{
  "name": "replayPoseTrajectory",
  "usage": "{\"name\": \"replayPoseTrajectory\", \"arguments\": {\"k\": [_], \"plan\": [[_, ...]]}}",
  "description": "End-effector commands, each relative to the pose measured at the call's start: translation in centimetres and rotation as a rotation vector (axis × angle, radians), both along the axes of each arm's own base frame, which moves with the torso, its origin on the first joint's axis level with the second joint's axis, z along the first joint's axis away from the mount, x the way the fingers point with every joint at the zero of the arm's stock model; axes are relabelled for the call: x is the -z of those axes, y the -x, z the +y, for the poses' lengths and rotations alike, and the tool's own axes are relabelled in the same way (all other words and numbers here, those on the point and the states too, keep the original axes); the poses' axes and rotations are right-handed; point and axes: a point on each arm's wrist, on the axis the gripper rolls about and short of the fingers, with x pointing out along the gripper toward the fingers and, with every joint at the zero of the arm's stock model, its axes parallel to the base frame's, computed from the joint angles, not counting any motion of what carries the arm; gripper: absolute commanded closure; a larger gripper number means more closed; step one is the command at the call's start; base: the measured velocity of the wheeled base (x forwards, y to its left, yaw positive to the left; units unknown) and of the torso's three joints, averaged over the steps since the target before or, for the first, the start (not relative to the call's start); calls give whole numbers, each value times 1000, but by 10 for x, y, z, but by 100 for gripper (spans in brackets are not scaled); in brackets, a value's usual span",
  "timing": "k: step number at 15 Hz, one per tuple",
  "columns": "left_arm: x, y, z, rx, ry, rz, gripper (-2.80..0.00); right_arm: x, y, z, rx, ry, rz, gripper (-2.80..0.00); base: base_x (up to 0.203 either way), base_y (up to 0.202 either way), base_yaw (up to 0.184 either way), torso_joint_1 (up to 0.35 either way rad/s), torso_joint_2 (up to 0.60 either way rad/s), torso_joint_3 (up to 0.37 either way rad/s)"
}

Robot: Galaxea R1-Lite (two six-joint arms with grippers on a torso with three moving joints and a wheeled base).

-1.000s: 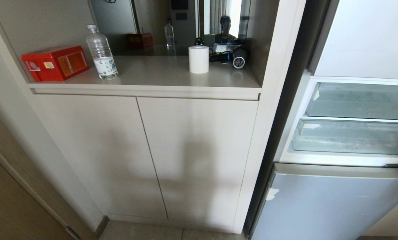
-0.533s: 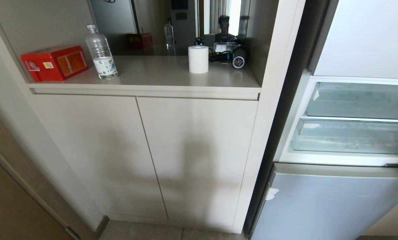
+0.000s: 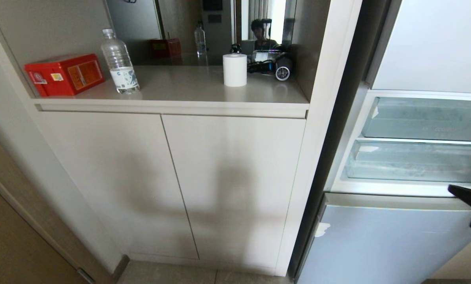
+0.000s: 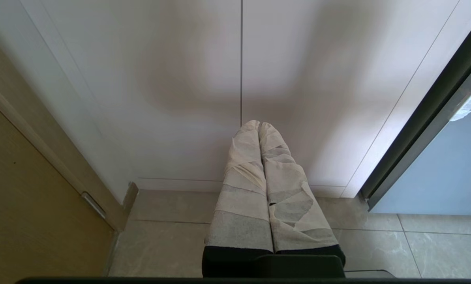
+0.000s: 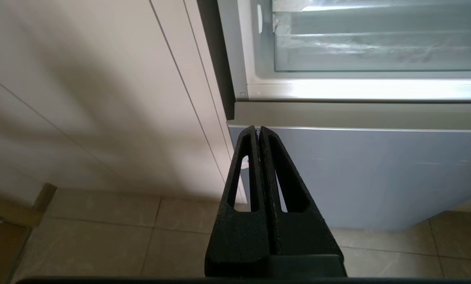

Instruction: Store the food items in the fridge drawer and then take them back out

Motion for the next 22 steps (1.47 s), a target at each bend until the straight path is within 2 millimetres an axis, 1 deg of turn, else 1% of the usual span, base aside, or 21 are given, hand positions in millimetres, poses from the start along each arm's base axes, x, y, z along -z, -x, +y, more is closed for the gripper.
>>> {"name": "replayPoseTrajectory", "arguments": {"k": [1, 2, 3, 5, 7, 10, 12, 15, 17, 19, 20, 22], "plan": [[0, 0, 0, -1, 0, 1, 0, 26, -49, 0, -2, -3, 119, 0, 0, 0, 0, 0, 0, 0], [0, 0, 0, -1, 0, 1, 0, 26, -57, 0, -1, -5, 106, 0, 0, 0, 0, 0, 0, 0], [0, 0, 0, -1, 0, 1, 0, 27, -60, 1, -5, -6, 103, 0, 0, 0, 0, 0, 0, 0], [0, 0, 0, -1, 0, 1, 0, 36, -65, 1, -7, -13, 143, 0, 0, 0, 0, 0, 0, 0], [0, 0, 0, -1, 0, 1, 0, 39, -67, 1, -16, -17, 155, 0, 0, 0, 0, 0, 0, 0], [0, 0, 0, -1, 0, 1, 0, 54, -64, 1, -23, -17, 216, 0, 0, 0, 0, 0, 0, 0], [0, 0, 0, -1, 0, 1, 0, 58, -68, 1, -18, -18, 236, 0, 0, 0, 0, 0, 0, 0], [0, 0, 0, -1, 0, 1, 0, 61, -74, 1, -7, -37, 213, 0, 0, 0, 0, 0, 0, 0], [0, 0, 0, -1, 0, 1, 0, 67, -84, 0, 1, -48, 224, 0, 0, 0, 0, 0, 0, 0], [0, 0, 0, -1, 0, 1, 0, 80, -97, 0, 5, -53, 242, 0, 0, 0, 0, 0, 0, 0], [0, 0, 0, -1, 0, 1, 0, 89, -106, -2, 9, -53, 242, 0, 0, 0, 0, 0, 0, 0], [0, 0, 0, -1, 0, 1, 0, 114, -132, -6, 19, -49, 214, 0, 0, 0, 0, 0, 0, 0]]}}
